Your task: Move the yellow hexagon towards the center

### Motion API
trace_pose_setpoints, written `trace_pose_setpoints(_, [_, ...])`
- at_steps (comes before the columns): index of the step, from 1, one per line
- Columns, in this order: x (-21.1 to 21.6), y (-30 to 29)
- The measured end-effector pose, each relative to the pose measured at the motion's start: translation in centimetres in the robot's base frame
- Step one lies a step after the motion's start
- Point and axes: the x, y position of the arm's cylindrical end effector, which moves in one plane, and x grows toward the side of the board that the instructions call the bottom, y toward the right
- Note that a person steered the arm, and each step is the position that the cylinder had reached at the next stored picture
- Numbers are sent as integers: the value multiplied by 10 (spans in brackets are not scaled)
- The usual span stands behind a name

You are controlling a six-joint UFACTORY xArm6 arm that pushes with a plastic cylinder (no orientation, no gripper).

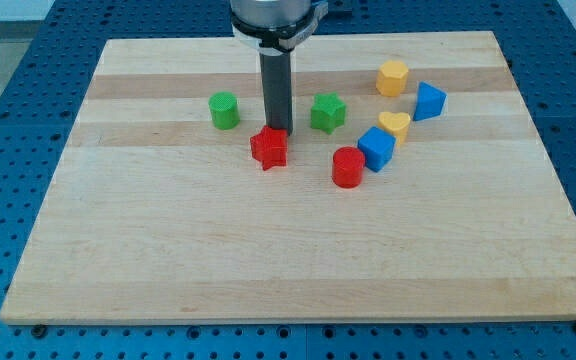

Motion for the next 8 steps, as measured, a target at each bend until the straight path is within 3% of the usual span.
trace_pose_setpoints(4, [-139,-18])
trace_pose_setpoints(5, [-176,35])
trace_pose_setpoints(6, [-183,137])
trace_pose_setpoints(7, [-182,253])
trace_pose_setpoints(8, [-153,300])
